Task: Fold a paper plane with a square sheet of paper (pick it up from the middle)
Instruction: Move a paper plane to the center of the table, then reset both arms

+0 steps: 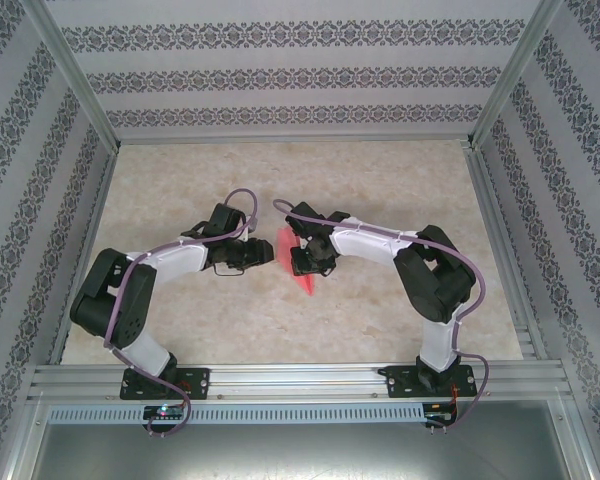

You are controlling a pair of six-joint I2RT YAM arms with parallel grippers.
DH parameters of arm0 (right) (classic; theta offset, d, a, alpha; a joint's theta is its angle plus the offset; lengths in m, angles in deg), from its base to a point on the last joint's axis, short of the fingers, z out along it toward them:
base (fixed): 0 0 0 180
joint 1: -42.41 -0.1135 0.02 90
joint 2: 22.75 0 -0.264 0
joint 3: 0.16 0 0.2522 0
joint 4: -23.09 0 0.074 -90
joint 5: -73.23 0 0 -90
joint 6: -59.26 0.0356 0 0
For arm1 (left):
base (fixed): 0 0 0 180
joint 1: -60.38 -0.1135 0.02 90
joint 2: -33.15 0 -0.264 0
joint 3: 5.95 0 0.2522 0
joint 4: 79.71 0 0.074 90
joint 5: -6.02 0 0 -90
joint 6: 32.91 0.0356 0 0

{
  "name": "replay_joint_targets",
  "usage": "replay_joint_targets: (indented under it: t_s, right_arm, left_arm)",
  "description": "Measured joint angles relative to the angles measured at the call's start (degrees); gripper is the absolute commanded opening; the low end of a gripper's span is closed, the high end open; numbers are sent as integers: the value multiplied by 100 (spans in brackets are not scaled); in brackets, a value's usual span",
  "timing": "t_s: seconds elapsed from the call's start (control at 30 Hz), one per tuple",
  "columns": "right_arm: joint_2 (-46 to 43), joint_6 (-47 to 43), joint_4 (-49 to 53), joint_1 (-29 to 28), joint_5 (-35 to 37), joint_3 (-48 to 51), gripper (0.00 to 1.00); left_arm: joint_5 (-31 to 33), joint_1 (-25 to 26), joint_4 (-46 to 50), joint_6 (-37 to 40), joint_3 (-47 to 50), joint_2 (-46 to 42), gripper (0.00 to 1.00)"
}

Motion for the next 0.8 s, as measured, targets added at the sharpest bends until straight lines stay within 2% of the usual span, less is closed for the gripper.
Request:
replay_joint_targets:
  t_s: [0.07,0.2,0.4,0.5,0.57,0.67,0.8]
  right_arm:
    - [-57,-28,55,7,0,0,40]
    - [-466,-278,293,55,4,-2,49]
    - [-1434,-1043,509,334,214,46,56]
    - [-2107,-1449,129,855,328,492,59]
    - [-2570,-1650,-280,1357,374,946,65]
    - [-3174,-1958,-1093,2052,566,1749,80]
    - [-3580,-2371,-2041,2562,778,2542,88]
  left_arm:
    - [184,0,295,195,-125,-153,50]
    - [946,0,938,754,-553,-527,54]
    - [2551,-4,1263,1521,-798,-887,80]
    - [3202,-83,1191,1810,-643,-1115,90]
    - [3576,-223,1073,1989,-525,-1207,95]
    - [4087,-516,671,2186,-245,-1244,99]
    - [4428,-903,50,2376,417,-1303,100]
